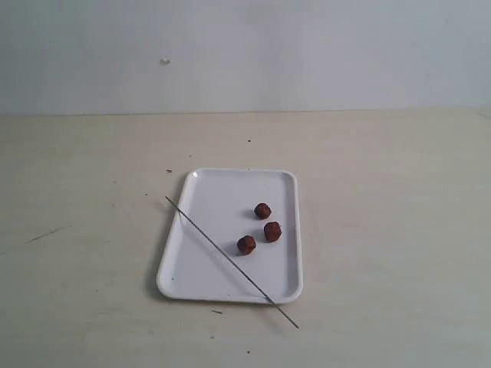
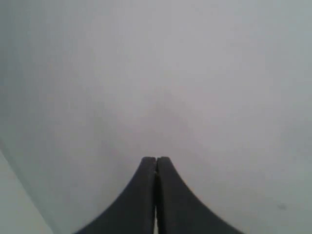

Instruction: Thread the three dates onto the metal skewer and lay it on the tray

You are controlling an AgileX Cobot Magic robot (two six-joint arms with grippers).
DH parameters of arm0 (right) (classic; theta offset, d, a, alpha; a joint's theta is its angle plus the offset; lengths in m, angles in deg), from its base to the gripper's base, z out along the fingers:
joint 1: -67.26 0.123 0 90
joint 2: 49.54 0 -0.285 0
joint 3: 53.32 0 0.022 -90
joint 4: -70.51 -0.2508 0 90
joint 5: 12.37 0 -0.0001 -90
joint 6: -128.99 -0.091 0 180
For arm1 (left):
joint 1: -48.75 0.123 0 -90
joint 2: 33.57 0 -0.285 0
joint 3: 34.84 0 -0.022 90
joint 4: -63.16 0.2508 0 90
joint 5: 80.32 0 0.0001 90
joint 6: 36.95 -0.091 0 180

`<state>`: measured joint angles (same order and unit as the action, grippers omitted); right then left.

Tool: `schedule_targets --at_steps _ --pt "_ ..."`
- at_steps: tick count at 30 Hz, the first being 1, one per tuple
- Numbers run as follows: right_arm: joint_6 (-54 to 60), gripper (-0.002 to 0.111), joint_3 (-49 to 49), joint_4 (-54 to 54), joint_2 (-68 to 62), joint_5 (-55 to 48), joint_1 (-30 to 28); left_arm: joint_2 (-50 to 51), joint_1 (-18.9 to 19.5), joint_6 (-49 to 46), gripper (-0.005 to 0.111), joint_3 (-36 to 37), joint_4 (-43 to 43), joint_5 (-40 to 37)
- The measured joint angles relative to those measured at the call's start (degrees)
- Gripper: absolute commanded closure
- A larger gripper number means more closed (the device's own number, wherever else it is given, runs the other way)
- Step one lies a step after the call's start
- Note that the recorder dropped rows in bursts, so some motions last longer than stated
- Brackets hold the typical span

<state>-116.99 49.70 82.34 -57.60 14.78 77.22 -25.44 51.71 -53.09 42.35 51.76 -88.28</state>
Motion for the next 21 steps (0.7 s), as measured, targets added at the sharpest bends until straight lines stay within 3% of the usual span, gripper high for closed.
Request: schedule_targets --at_steps 7,10,12,15,16,17,21 --pt "-0.08 0.108 0.0 -25.46 0.0 13.57 0.0 0.0 0.0 0.0 0.107 0.0 0.0 0.0" --pt "5.1 0.108 0.62 -26.63 0.0 13.64 0.0 0.0 0.0 0.0 0.107 0.0 0.0 0.0" --pt "16.91 0.108 6.58 -20.9 -0.59 2.76 0.0 0.0 0.0 0.0 0.107 0.0 0.0 0.0" --pt "47.81 0.108 23.65 -16.08 -8.05 -24.8 0.0 0.0 0.0 0.0 0.107 0.0 0.0 0.0" --pt "52.61 0.108 26.72 -15.28 -10.43 -29.28 0.0 0.0 0.0 0.0 0.107 0.0 0.0 0.0" --pt "57.77 0.108 34.43 -12.95 -17.56 -40.64 0.0 0.0 0.0 0.0 0.107 0.0 0.0 0.0" --pt "60.97 0.108 54.17 -2.12 -42.52 -74.35 0.0 0.0 0.0 0.0 0.107 0.0 0.0 0.0"
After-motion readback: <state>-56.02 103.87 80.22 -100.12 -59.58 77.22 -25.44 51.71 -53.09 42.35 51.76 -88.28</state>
